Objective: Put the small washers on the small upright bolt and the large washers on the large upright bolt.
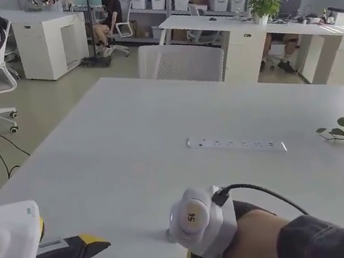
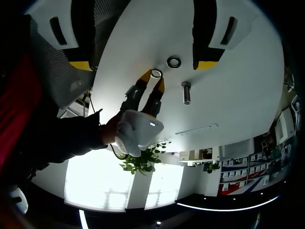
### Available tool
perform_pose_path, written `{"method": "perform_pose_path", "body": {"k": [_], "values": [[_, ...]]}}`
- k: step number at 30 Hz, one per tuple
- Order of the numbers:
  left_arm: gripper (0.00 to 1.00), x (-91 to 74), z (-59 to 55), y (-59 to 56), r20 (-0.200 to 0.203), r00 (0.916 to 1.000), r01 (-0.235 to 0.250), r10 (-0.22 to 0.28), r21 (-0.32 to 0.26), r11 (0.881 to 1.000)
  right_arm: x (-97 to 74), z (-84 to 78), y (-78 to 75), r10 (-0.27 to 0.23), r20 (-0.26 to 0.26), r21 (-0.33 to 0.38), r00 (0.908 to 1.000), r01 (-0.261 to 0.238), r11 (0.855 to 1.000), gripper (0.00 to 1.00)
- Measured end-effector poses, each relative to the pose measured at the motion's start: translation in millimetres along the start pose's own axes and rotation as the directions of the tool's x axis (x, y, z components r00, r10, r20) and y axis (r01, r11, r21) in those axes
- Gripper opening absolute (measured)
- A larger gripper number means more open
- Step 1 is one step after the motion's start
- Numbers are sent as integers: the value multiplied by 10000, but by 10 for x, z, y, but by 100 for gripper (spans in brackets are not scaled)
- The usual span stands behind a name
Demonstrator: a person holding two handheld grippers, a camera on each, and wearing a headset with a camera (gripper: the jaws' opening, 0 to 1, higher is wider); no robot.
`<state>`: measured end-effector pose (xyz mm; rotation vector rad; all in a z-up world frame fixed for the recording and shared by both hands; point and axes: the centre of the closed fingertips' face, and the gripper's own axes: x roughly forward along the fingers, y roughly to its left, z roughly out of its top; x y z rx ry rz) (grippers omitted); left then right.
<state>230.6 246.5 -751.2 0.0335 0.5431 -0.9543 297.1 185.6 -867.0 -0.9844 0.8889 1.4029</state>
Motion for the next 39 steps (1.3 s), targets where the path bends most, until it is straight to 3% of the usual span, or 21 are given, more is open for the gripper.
{"method": "perform_pose_path", "body": {"k": [15, 30, 39], "values": [[84, 4, 14, 1, 58, 10000, 29, -29, 32, 10000, -248, 10, -45, -208, -92, -201, 9997, 206, 9996, 22], [84, 23, 27, -16, 81, 9999, 116, -117, 92, 9999, -597, 62, -203, -758, -11, -373, 9971, 757, 9964, 22], [84, 13, 32, -20, 101, 9999, 117, -118, 106, 9999, -869, 193, -409, -1313, 155, -586, 9912, 1320, 9895, 22]]}}
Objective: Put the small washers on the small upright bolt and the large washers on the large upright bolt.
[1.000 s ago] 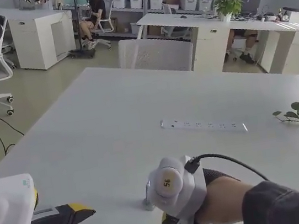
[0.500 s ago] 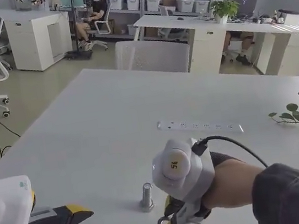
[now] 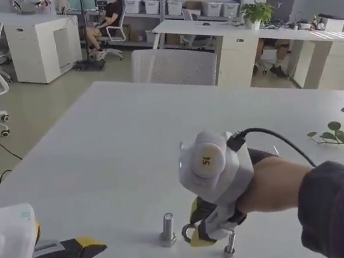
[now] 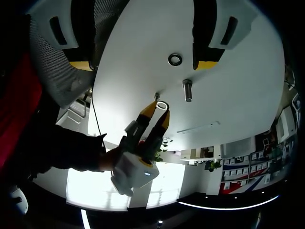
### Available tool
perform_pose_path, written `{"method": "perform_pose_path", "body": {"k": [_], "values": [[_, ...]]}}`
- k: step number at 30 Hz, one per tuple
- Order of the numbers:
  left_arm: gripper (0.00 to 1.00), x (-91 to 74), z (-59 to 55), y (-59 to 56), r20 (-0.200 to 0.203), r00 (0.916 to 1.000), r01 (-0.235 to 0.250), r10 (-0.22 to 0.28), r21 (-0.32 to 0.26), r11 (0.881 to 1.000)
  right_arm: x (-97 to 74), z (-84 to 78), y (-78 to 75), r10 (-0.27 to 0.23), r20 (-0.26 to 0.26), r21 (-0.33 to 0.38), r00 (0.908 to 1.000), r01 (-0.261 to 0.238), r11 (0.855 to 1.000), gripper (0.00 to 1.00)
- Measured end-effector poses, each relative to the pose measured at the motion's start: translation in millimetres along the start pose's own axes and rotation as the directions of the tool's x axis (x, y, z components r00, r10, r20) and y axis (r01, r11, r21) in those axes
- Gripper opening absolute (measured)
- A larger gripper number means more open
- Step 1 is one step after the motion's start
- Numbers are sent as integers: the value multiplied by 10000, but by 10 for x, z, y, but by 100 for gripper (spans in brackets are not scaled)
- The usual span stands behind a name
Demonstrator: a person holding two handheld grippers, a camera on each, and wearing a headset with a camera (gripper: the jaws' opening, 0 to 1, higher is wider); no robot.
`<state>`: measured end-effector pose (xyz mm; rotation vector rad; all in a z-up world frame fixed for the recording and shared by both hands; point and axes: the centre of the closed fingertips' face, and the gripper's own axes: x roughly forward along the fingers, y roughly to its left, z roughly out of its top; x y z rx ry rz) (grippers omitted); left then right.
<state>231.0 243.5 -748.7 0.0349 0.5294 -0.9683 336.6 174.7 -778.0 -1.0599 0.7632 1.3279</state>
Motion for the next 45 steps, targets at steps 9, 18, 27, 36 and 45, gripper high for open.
{"method": "perform_pose_path", "body": {"k": [9, 18, 27, 36, 45], "values": [[84, -5, -10, -1, 24, 10000, -17, 17, -27, 10000, -133, 145, -223, -388, -23, -372, 9992, 386, 9986, 22], [84, -22, -28, 27, 27, 9999, -135, 135, -80, 9999, -99, 255, -389, -445, -100, -672, 9990, 437, 9968, 22], [84, -29, -44, 47, 0, 9998, -221, 221, -135, 9997, 17, 318, -492, -248, -239, -822, 9994, 227, 9964, 22], [84, -59, -67, 80, -4, 9994, -358, 358, -231, 9991, 159, 364, -526, 52, -325, -815, 9995, -79, 9966, 22], [84, -66, -103, 101, -29, 9991, -426, 425, -351, 9985, 325, 330, -497, 364, -609, -847, 9975, -415, 9955, 22]]}}
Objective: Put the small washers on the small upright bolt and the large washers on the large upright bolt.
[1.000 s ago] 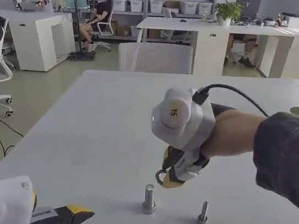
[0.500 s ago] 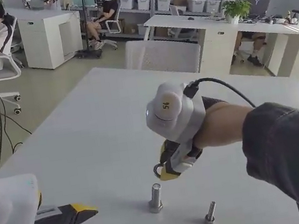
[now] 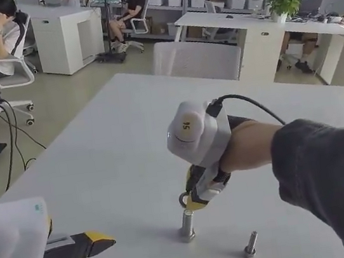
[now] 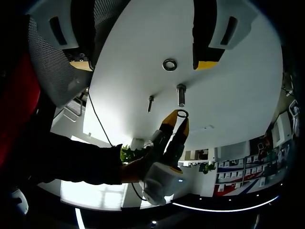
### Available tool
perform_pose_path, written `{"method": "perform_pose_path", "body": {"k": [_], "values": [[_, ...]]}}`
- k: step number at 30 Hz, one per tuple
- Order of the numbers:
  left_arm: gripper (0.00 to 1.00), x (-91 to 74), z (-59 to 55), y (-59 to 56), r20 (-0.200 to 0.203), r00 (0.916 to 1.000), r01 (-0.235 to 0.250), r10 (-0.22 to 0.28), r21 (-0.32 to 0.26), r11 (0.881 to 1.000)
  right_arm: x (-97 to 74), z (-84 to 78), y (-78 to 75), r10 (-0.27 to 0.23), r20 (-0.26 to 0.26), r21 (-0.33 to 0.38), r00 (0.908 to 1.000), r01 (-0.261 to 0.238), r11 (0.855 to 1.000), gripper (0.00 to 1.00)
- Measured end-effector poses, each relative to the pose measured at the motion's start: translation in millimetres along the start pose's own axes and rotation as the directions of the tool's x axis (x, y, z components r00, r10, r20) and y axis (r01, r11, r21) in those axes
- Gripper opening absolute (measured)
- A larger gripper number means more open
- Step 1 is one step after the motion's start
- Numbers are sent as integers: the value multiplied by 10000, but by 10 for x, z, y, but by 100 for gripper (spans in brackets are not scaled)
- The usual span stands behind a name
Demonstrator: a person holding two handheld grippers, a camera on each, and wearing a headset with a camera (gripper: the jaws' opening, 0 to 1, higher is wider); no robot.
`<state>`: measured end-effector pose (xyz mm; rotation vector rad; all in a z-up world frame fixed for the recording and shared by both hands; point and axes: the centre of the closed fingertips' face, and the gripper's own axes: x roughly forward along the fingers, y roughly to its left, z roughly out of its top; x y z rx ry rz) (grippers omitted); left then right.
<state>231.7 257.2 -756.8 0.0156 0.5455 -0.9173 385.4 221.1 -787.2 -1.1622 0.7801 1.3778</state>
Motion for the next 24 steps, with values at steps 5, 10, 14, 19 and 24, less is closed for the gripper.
{"method": "perform_pose_path", "body": {"k": [5, 10, 14, 19, 24], "values": [[84, -4, -14, 8, -2, 10000, -24, 24, -51, 10000, 63, -32, 8, 155, -126, -5, 9998, -155, 9999, 22], [84, -4, -33, 10, -17, 10000, -38, 38, -87, 10000, 119, -61, 27, 282, -230, 17, 9993, -282, 9996, 22], [84, -7, -52, 17, -57, 10000, -43, 43, -126, 9999, 157, -62, 36, 357, -283, -1, 9990, -357, 9994, 22], [84, -13, -64, 32, -51, 10000, -69, 68, -170, 9998, 221, -76, 41, 450, -385, -5, 9982, -451, 9990, 22], [84, -22, -82, 45, -53, 10000, -81, 80, -233, 9997, 257, -92, 55, 511, -449, -18, 9977, -513, 9987, 22]]}}
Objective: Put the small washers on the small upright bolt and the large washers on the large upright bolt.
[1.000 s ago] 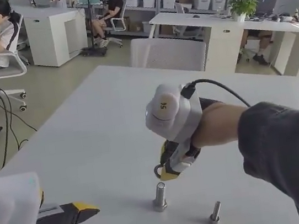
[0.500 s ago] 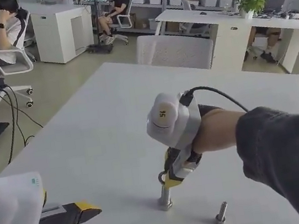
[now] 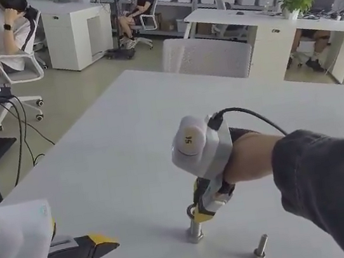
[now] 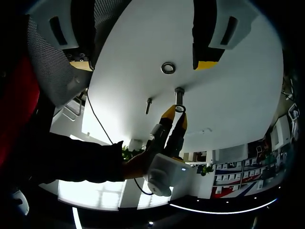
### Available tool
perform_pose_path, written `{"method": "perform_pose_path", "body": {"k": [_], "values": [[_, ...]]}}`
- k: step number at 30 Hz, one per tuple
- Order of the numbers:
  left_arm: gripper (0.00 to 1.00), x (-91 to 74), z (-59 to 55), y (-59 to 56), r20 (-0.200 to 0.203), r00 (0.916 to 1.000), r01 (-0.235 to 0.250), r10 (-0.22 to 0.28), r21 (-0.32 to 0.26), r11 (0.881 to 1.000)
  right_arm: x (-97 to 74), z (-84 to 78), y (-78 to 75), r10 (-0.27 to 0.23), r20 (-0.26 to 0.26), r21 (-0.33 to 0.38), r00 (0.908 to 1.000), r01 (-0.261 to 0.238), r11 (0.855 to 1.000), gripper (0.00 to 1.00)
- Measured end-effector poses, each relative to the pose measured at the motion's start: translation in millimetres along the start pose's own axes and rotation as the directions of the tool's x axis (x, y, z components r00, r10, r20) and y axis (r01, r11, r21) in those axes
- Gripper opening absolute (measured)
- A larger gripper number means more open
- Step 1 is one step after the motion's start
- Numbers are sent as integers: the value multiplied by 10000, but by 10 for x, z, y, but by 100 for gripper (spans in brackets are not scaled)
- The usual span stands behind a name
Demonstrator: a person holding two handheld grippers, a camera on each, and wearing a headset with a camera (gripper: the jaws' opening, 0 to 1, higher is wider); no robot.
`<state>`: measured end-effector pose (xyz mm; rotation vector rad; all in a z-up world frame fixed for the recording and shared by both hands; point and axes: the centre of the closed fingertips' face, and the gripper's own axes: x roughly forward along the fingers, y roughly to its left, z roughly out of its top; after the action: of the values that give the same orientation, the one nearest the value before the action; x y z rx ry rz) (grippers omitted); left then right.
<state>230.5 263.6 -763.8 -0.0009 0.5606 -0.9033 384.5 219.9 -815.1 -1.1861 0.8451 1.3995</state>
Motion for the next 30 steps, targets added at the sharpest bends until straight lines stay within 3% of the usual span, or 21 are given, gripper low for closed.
{"method": "perform_pose_path", "body": {"k": [30], "values": [[84, -25, -56, 64, -20, 10000, -93, 92, -267, 9996, 394, -86, 57, 416, -295, 342, 9987, -406, 9986, 23]]}}
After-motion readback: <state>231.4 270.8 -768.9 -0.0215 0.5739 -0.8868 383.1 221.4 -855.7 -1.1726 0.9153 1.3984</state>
